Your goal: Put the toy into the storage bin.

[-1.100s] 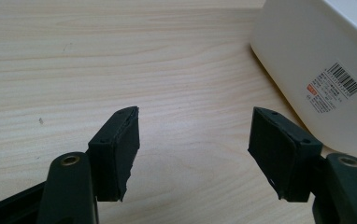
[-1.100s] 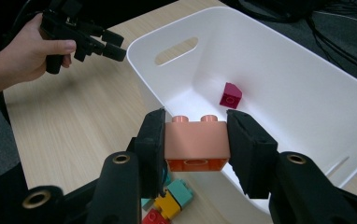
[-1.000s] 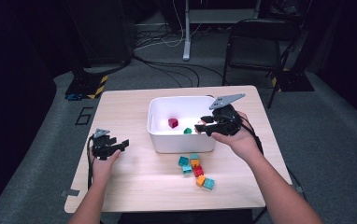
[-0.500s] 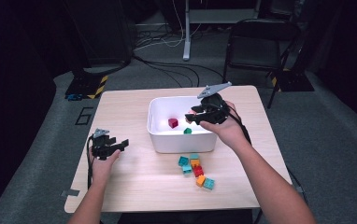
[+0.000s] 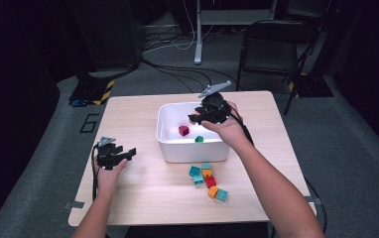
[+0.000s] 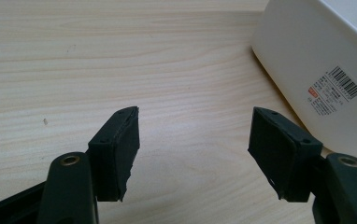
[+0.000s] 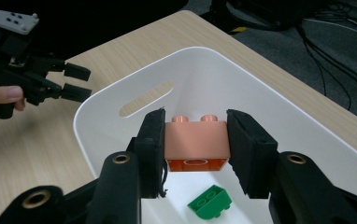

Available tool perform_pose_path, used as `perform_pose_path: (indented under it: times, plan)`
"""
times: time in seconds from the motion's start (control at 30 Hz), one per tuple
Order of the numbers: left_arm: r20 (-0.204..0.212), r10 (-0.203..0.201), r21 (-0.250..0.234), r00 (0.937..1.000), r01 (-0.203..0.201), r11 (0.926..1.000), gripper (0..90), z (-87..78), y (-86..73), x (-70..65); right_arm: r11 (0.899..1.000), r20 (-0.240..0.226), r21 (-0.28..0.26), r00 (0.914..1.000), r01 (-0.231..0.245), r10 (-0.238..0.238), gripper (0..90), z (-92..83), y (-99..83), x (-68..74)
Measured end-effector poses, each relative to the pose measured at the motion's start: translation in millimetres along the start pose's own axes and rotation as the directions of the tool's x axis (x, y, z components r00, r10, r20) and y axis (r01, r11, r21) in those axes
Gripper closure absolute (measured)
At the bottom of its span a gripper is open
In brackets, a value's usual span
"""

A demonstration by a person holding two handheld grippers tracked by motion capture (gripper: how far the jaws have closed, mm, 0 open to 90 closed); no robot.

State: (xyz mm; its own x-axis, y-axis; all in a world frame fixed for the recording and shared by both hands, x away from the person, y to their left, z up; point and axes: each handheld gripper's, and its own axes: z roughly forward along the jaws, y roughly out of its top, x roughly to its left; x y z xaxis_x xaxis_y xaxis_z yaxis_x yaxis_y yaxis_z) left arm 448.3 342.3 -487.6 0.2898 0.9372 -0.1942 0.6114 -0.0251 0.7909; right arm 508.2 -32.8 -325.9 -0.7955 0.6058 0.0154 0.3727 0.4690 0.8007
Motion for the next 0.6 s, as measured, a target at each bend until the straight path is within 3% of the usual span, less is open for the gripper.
perform_pose_path:
  times: [0.37, 0.6]
  plan:
    - [0.002, 0.002, 0.001, 1.0, -0.002, 1.0, 33.3, 0.1, -0.1, 0.5, 0.999, 0.028, 0.026, 0.9989, -0.037, 0.037, 58.2, 34.5, 7.8, -11.7]
    - [0.0, 0.002, -0.003, 1.0, -0.002, 1.0, 33.3, 0.0, 0.0, 1.8, 0.999, 0.034, 0.044, 0.9991, -0.025, 0.024, 58.1, 52.5, 9.5, -10.9]
